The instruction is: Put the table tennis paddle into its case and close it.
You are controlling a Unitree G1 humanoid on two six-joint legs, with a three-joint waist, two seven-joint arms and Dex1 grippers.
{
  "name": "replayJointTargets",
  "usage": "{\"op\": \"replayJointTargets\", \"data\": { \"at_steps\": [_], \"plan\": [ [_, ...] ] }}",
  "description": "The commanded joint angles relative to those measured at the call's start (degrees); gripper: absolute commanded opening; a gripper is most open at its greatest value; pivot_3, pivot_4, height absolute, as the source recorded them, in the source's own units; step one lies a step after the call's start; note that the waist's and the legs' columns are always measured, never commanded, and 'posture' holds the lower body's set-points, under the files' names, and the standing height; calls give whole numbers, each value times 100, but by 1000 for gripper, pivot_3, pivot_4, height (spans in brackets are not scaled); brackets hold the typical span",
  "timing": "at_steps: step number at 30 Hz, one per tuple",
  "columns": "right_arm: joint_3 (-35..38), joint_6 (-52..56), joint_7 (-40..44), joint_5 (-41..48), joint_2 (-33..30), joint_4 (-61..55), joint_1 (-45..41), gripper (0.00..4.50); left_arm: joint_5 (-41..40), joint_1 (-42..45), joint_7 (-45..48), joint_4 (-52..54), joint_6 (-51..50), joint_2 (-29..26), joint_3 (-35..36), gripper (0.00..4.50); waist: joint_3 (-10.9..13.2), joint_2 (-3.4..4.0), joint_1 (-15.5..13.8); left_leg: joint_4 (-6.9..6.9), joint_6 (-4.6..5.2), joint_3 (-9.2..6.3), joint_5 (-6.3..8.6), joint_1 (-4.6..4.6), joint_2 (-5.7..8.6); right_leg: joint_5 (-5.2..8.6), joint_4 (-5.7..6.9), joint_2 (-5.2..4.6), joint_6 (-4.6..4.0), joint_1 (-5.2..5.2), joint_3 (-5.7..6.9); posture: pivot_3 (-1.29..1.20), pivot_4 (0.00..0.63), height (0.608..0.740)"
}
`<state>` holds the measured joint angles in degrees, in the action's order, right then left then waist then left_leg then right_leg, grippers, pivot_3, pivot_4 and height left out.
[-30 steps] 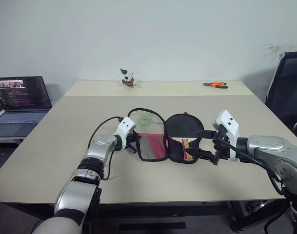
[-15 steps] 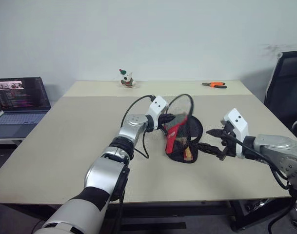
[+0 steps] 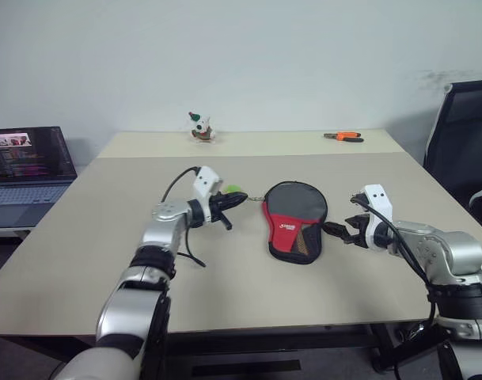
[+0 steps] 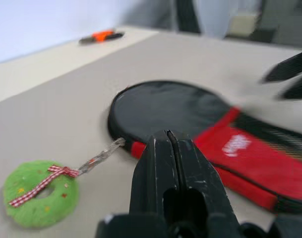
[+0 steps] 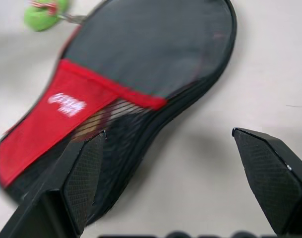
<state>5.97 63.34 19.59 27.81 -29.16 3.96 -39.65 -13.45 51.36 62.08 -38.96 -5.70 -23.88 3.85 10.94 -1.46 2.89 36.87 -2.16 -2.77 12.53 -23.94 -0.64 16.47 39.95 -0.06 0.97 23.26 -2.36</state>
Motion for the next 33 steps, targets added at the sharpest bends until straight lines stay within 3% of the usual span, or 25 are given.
{"op": "replayJointTargets", "data": {
  "at_steps": [1, 5, 10, 19, 23, 29, 33],
  "plan": [
    [-23, -320, 26, -172, 183, 408, -220, 4500, -552, -476, 256, 1521, -874, -366, 153, 22, 0, 0, 2, 0, 0, -3, 0, 0, -2, 0, 0, 0, 0, 0, -1, 0, 150, 740],
    [-315, -735, 195, -503, 376, 1069, -349, 4500, -767, -1041, 31, 2585, -1447, -728, 280, 22, 0, 1, 2, 5, 0, -8, 0, 4, -1, 0, 6, 0, 0, -1, -2, 0, 150, 740],
    [-646, -1109, 456, -824, 594, 1656, -450, 4500, -946, -1327, -262, 3183, -1792, -843, 378, 22, -2, -2, 1, 9, 0, -5, 0, 9, -1, -1, 6, 0, 0, -8, 1, 0, 150, 740],
    [-1015, -1853, 810, -1402, 1140, 2853, -868, 4500, -1004, -1360, -486, 3335, -1867, -850, 309, 22, -13, -16, 160, 8, 0, 6, 0, 53, -8, -13, 9, 11, -12, -32, -17, 0, 150, 740],
    [-1090, -2045, 935, -1579, 1331, 3055, -1009, 4500, -988, -1348, -491, 3319, -1843, -875, 290, 22, -12, -16, 209, -4, 0, 7, 1, 129, -9, 3, 1, 27, 9, -105, -19, 0, 150, 740],
    [-1082, -2185, 1033, -1761, 1576, 3284, -1157, 4500, -974, -1357, -504, 3331, -1828, -884, 246, 22, -12, -16, 239, -3, -1, 7, 1, 132, -27, 1, 2, 56, 6, -102, -33, 0, 150, 740],
    [-1069, -2237, 1075, -1812, 1746, 3378, -1251, 3675, -965, -1331, -515, 3303, -1805, -883, 226, 0, -12, -16, 269, -5, -1, 9, 1, 136, -40, -1, 2, 57, 2, -101, -36, 0, 150, 740]
  ]
}}
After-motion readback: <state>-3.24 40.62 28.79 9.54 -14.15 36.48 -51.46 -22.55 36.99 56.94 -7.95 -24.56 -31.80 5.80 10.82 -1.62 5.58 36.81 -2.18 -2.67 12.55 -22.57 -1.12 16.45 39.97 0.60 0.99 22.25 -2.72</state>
